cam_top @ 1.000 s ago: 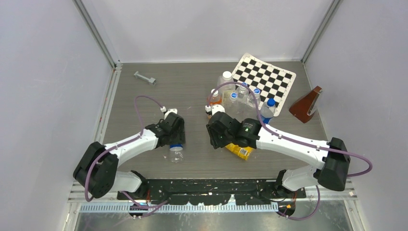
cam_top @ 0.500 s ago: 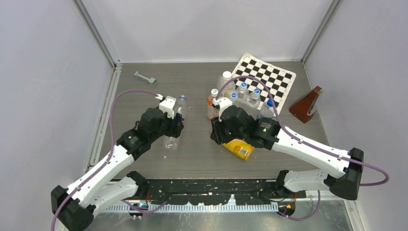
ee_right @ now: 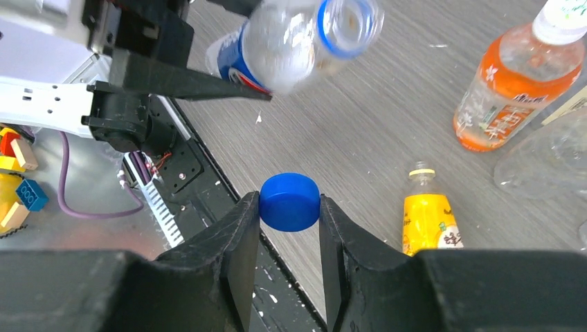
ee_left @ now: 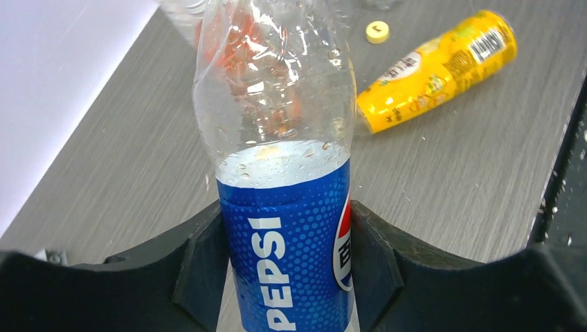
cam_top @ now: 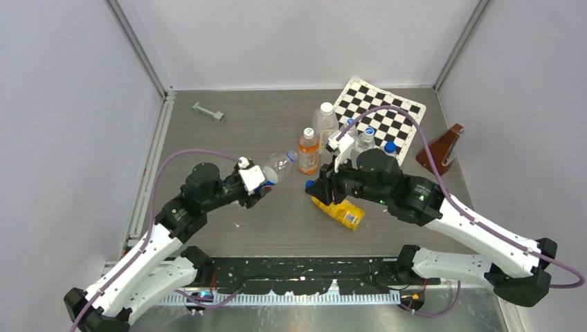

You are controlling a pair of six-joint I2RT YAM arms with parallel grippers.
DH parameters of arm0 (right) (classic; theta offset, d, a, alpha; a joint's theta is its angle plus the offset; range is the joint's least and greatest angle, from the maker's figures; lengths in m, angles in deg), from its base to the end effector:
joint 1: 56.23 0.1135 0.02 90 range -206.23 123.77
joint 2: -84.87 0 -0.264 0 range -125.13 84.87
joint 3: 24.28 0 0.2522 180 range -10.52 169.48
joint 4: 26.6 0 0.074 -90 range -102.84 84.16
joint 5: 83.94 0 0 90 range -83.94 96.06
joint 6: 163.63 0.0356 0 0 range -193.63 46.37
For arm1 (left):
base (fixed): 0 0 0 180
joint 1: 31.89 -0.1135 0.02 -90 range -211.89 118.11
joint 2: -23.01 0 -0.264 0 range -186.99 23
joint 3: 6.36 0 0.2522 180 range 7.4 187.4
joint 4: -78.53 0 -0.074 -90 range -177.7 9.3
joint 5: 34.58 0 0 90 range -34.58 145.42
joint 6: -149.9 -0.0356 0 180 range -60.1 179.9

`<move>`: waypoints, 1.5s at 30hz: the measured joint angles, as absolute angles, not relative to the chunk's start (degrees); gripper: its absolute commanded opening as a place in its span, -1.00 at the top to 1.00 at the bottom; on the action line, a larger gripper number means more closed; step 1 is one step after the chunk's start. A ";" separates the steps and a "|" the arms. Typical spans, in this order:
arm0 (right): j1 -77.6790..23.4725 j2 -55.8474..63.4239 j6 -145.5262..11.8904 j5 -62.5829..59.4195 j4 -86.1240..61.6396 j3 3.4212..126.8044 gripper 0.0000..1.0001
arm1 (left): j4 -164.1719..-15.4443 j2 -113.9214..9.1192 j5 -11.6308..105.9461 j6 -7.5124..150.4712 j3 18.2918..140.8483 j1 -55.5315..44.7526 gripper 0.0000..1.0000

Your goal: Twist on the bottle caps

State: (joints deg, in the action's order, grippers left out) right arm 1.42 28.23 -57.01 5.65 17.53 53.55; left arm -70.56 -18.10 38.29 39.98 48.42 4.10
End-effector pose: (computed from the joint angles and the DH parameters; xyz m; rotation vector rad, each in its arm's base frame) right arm 0.1126 0.1783 0.3824 -0.7307 1.9387 0.8347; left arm 0.1308 -0.1080 0.3147 1.0618 1.5573 -0.4723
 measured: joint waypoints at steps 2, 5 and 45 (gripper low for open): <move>0.57 29.04 -58.85 4.37 17.79 53.95 0.99 | -71.04 -17.94 35.34 36.72 47.41 4.10 -0.05; -0.35 29.12 -62.15 2.11 18.76 55.19 0.99 | -71.30 -17.92 30.82 32.28 45.92 4.10 0.04; -8.07 20.69 -83.11 -23.11 26.03 61.84 0.99 | -71.13 -16.52 16.07 21.62 42.10 3.99 0.53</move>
State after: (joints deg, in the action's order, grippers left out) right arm -8.07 20.69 -83.11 -23.11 26.03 61.84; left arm -71.13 -16.52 16.07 21.62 42.10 3.99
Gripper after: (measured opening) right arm 0.392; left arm 0.478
